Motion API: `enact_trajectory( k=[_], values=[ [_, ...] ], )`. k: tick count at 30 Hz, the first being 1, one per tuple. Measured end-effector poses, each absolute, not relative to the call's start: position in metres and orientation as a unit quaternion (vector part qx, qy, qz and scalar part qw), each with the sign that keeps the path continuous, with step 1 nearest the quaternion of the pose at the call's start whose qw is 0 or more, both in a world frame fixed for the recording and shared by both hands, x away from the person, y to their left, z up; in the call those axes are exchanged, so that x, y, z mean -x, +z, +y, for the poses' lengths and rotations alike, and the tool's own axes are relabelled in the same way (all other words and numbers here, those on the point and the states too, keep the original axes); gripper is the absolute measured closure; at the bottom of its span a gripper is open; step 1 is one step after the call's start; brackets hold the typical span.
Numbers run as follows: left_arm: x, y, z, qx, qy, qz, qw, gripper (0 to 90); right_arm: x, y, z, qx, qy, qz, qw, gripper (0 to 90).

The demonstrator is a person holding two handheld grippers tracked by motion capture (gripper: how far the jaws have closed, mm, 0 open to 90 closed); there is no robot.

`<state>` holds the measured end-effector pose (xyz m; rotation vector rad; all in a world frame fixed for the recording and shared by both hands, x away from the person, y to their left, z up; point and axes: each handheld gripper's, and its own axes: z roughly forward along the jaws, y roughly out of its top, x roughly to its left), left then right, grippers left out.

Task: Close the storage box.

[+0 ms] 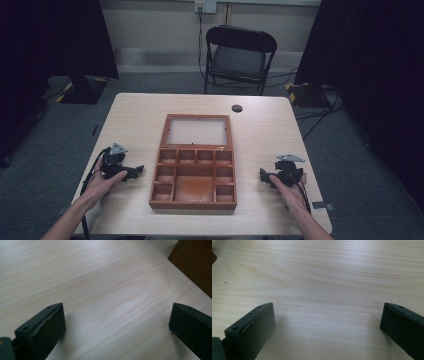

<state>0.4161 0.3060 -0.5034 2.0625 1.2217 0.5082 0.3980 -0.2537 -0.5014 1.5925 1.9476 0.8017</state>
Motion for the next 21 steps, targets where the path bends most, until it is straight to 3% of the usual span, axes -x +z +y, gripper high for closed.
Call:
enact_trajectory(
  k=[6, 7, 8, 11, 15, 21],
  values=[
    [-0.415, -0.502, 0.305, -0.792, 0.195, 0.472, 0.334, 2.0, -0.398, -0.501, -0.254, -0.584, 0.295, 0.715, 0.247, 0.0],
    [-0.415, -0.501, 0.304, -0.791, 0.193, 0.474, 0.335, 3.5, -0.398, -0.501, -0.254, -0.584, 0.294, 0.715, 0.248, 0.0],
    [-0.414, -0.499, 0.305, -0.795, 0.192, 0.468, 0.334, 11.5, -0.398, -0.501, -0.253, -0.581, 0.295, 0.716, 0.248, 0.0],
    [-0.413, -0.497, 0.305, -0.796, 0.188, 0.468, 0.334, 17.2, -0.398, -0.501, -0.251, -0.580, 0.294, 0.719, 0.246, 0.1],
    [-0.414, -0.494, 0.303, -0.798, 0.175, 0.474, 0.329, 17.8, -0.399, -0.495, -0.245, -0.564, 0.295, 0.735, 0.232, 14.0],
    [-0.414, -0.485, 0.301, -0.799, 0.162, 0.468, 0.341, 21.3, -0.401, -0.491, -0.244, -0.560, 0.293, 0.745, 0.214, 14.5]
  ],
)
